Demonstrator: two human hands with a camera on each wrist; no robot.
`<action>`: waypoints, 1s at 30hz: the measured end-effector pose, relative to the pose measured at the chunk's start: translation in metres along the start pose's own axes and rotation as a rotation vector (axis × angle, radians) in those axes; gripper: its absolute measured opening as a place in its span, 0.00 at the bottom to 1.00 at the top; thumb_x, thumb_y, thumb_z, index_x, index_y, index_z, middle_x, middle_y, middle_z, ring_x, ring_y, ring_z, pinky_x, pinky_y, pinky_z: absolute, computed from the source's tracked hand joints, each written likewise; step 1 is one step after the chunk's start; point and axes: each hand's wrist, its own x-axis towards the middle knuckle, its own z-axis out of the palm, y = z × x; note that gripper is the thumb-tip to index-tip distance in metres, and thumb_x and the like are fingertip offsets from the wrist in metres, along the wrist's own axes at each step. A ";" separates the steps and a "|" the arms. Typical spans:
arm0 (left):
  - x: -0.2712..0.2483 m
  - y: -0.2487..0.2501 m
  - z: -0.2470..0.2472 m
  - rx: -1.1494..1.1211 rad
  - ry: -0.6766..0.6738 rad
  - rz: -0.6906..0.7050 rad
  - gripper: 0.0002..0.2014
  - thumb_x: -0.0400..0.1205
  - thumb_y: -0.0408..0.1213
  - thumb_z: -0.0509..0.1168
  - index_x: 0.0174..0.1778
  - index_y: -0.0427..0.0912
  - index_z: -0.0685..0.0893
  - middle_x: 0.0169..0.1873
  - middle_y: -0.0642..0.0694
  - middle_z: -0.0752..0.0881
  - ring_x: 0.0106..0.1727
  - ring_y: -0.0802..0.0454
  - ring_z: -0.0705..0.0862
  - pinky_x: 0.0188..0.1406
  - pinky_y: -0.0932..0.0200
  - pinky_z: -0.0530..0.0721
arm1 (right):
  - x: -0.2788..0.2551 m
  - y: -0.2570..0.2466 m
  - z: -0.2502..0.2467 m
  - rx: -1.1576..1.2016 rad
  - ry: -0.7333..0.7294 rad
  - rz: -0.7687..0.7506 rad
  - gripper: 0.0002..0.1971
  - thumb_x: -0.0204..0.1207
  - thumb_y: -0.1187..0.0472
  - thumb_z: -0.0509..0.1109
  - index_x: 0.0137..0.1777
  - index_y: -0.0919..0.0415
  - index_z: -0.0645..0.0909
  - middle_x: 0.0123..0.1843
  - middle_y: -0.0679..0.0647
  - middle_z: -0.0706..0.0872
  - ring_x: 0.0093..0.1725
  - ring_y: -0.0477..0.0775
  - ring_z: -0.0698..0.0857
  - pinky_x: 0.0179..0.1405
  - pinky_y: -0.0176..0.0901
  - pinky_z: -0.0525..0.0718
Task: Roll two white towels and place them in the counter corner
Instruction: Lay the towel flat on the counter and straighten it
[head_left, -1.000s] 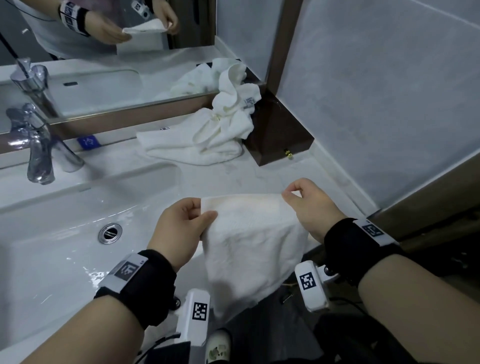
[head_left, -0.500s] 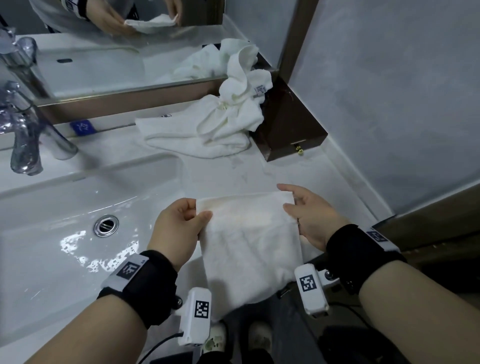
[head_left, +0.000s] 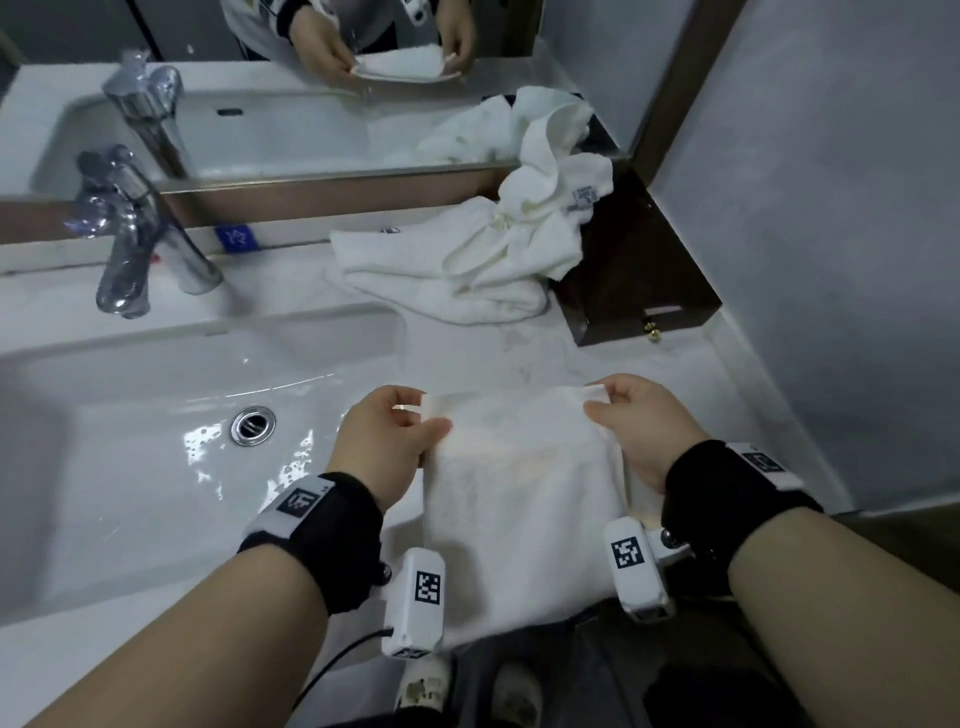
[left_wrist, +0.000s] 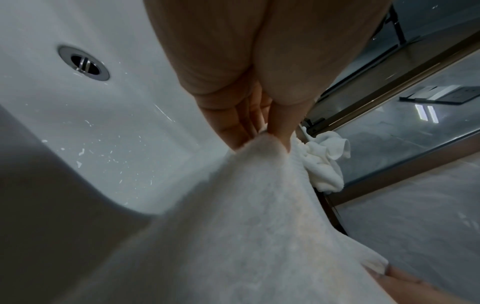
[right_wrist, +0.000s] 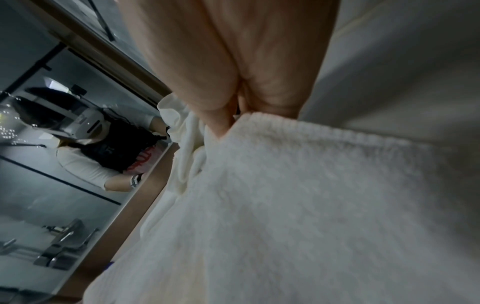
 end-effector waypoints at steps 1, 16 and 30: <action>0.003 -0.001 0.000 0.022 0.023 -0.001 0.12 0.74 0.31 0.78 0.48 0.46 0.84 0.35 0.44 0.87 0.33 0.50 0.87 0.33 0.57 0.88 | 0.005 -0.002 0.001 -0.017 -0.002 -0.008 0.07 0.74 0.71 0.69 0.43 0.60 0.86 0.42 0.60 0.91 0.43 0.61 0.90 0.52 0.60 0.86; 0.035 -0.005 0.009 0.277 0.009 0.037 0.14 0.71 0.28 0.79 0.44 0.53 0.88 0.30 0.54 0.85 0.27 0.62 0.82 0.35 0.66 0.77 | 0.042 0.014 -0.008 -0.108 0.054 0.015 0.22 0.71 0.69 0.75 0.66 0.63 0.80 0.62 0.60 0.87 0.60 0.58 0.86 0.67 0.57 0.82; 0.036 0.014 0.021 0.597 -0.096 0.094 0.17 0.75 0.24 0.67 0.43 0.55 0.88 0.35 0.53 0.84 0.34 0.58 0.80 0.31 0.74 0.75 | 0.048 0.014 -0.013 -0.401 0.020 -0.128 0.12 0.70 0.70 0.75 0.45 0.52 0.90 0.29 0.39 0.82 0.29 0.37 0.81 0.31 0.25 0.75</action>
